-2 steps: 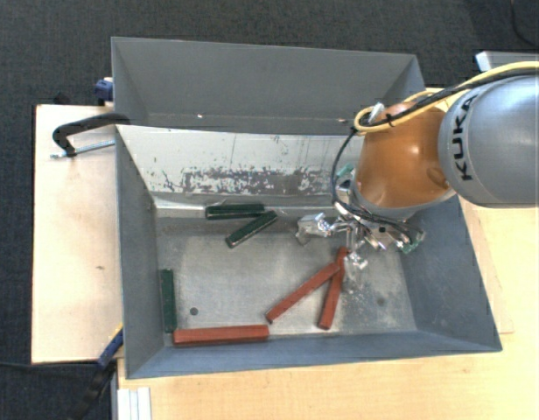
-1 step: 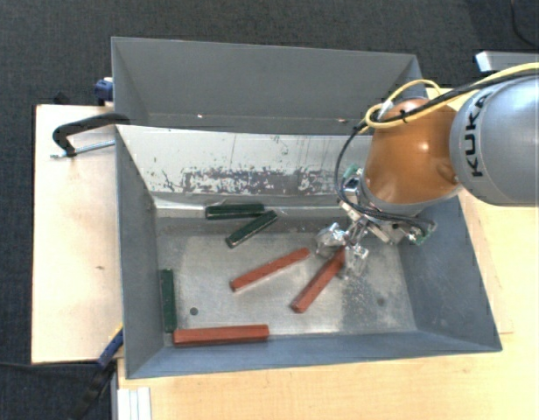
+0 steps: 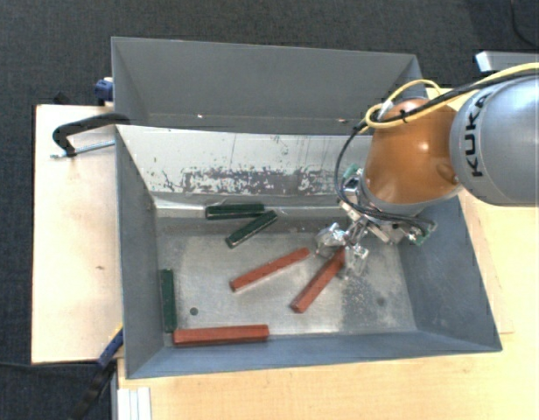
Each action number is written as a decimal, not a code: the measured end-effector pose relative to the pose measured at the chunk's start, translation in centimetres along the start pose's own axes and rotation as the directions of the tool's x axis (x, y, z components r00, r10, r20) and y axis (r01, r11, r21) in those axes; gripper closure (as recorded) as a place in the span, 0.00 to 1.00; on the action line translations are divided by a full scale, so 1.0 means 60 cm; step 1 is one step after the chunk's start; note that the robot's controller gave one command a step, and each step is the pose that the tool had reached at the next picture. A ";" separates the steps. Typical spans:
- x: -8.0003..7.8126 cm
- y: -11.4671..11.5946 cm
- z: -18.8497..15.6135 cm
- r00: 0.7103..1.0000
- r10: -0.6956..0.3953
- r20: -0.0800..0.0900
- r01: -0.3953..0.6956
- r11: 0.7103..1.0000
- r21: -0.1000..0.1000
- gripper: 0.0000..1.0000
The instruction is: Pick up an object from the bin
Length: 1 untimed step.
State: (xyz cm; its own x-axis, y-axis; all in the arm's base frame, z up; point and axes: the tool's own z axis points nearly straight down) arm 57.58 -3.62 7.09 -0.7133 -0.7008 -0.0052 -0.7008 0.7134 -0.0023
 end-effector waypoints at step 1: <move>0.022 -0.007 -0.021 0.997 -0.078 0.001 0.078 0.997 -0.002 1.00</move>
Offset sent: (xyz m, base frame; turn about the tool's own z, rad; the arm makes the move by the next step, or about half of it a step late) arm -0.0041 -0.0183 0.1493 0.0002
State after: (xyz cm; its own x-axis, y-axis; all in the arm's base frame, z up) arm 56.92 -4.82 8.31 -0.6563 -0.7545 -0.0056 -0.7545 0.6563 -0.0004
